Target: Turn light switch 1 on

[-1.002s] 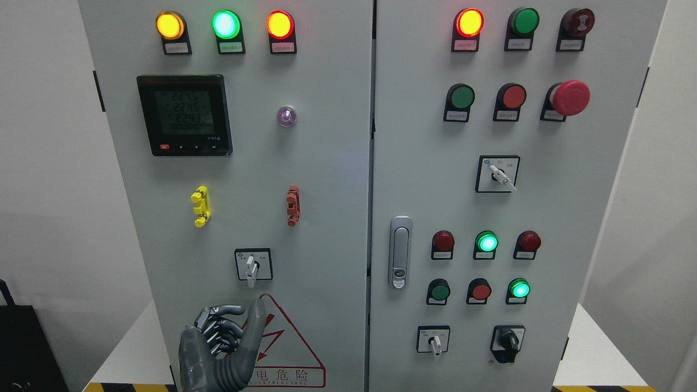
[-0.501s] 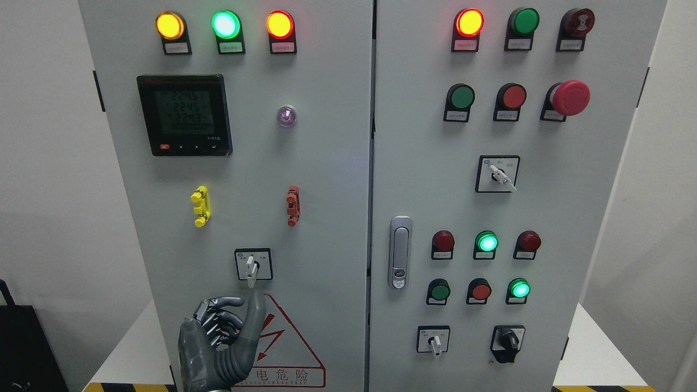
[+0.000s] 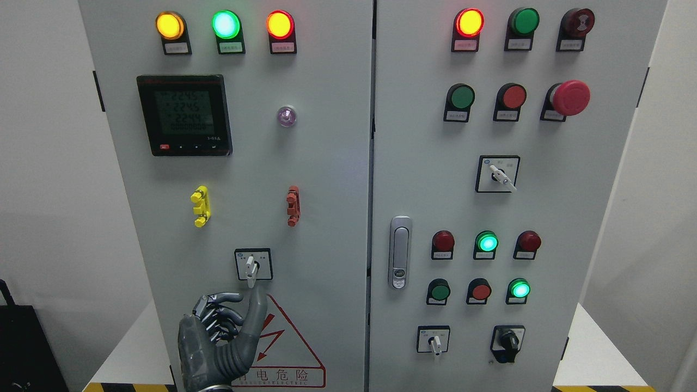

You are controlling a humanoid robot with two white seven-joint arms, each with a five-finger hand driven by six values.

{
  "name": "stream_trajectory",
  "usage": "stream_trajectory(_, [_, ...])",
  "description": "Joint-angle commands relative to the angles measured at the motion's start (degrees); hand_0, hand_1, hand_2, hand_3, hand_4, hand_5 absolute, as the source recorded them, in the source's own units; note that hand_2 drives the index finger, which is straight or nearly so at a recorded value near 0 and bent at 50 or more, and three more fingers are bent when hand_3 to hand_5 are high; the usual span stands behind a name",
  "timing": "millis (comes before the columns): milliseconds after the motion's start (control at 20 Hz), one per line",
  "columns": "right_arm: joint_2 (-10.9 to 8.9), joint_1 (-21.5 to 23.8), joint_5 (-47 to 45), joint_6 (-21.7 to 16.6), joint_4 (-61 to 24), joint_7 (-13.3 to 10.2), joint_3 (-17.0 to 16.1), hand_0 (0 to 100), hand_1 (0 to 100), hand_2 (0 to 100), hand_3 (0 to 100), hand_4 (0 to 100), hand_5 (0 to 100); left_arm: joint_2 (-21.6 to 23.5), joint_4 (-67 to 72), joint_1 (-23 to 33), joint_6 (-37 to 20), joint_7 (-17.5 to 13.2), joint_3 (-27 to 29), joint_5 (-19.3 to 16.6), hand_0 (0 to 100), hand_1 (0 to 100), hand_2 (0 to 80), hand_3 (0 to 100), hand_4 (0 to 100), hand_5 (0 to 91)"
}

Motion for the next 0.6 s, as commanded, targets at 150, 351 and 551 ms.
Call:
stream_trajectory(150, [0.02, 0.0, 0.0, 0.0, 0.0, 0.0, 0.0, 0, 0, 0, 0, 0, 0, -0.4, 0.7, -1.3, 0.2, 0.0, 0.2, -0.2, 6, 59, 52.2, 86, 91, 85.2])
stream_trajectory(351, [-0.06, 0.0, 0.0, 0.0, 0.0, 0.0, 0.0, 0, 0, 0, 0, 0, 0, -0.5, 1.0, -1.6, 0.3, 0.0, 0.4, -0.2, 7, 58, 52.2, 86, 91, 85.1])
stream_trajectory(551, [0.02, 0.0, 0.0, 0.0, -0.1, -0.1, 0.0, 0, 0, 0, 0, 0, 0, -0.5, 1.7, -2.1, 0.3, 0.0, 0.6, -0.1, 8, 57, 52.2, 86, 91, 85.2])
